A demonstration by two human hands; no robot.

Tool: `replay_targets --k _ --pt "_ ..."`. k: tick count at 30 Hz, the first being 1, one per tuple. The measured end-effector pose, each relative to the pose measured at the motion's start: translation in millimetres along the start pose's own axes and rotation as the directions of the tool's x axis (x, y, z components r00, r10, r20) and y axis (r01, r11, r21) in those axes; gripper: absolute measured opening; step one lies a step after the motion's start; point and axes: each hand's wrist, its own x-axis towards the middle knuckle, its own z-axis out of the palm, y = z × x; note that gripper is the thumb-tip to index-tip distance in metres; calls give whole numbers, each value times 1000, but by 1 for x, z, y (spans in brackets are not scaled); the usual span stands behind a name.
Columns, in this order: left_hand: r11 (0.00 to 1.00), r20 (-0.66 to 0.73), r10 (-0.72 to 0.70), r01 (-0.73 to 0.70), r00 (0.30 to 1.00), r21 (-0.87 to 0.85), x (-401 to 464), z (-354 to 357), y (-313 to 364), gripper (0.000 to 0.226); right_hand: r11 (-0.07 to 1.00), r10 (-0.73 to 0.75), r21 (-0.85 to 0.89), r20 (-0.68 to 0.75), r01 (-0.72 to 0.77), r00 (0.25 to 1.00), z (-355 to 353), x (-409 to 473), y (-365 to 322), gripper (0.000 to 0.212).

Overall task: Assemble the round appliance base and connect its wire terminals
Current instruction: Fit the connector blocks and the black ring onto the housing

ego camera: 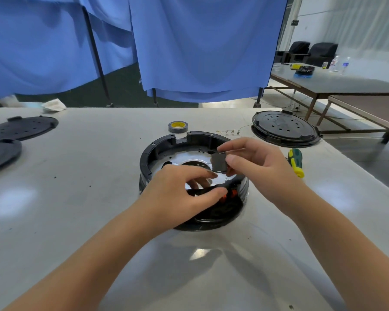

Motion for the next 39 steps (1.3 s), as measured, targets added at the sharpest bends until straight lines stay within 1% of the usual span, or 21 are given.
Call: replay_targets --k 2,4,7,9,12,14,16,19,21,22,23,25,26,27,29,30,31,35,39 --pt "998 -54 -20 17 998 -58 1 -2 2 22 999 -47 0 -16 47 999 0 -3 -2 24" --pt "995 -111 -48 38 993 -94 3 -6 1 20 997 -71 18 -31 71 997 1 -4 -1 24" --pt "990 -161 -40 17 986 -142 5 -11 -1 33 997 -70 13 -3 70 998 5 -5 1 24" --pt "991 -162 14 -35 987 -129 5 -13 0 40 998 -69 10 6 69 998 7 -6 4 25" --pt "990 -140 72 -87 988 -110 3 -13 2 36 997 -81 9 23 81 996 5 -9 7 25" --pt "987 -115 67 -83 991 -137 3 -15 3 32 997 -74 19 67 73 995 2 -12 9 26" --pt "984 -83 50 -63 995 -164 4 -17 3 29 997 -81 1 86 82 993 1 -15 11 31" --pt "981 -19 36 -39 999 -191 4 -18 3 25 966 -189 -169 55 196 980 3 -18 13 32" --pt "976 34 34 -26 999 -216 4 -18 3 14 917 -275 -286 53 278 960 4 -19 13 25" --pt "974 57 38 -24 998 -225 5 -18 2 14 898 -301 -317 60 304 952 4 -19 13 20" --pt "972 70 42 -25 997 -233 5 -18 2 19 886 -316 -336 66 319 946 5 -19 13 16" --pt "971 82 50 -29 995 -236 6 -18 1 26 872 -334 -356 69 336 940 7 -20 14 14" --pt "972 80 55 -35 995 -232 6 -17 1 27 874 -336 -349 65 337 939 8 -21 15 18" --pt "973 79 58 -38 995 -226 6 -17 0 29 886 -330 -324 57 330 942 9 -21 15 26" --pt "976 87 56 -37 995 -215 6 -16 0 29 914 -309 -258 55 313 949 10 -23 17 49" --pt "977 90 56 -36 994 -210 6 -16 0 29 917 -308 -247 68 315 949 10 -23 18 58" --pt "977 91 53 -33 994 -209 6 -16 0 30 912 -313 -252 81 323 946 10 -24 18 60" --pt "980 104 53 -31 993 -199 6 -17 1 29 867 -389 -319 48 383 920 13 -25 15 41" --pt "976 105 28 -4 994 -219 6 -16 2 34 841 -425 -352 43 412 904 13 -26 10 38"
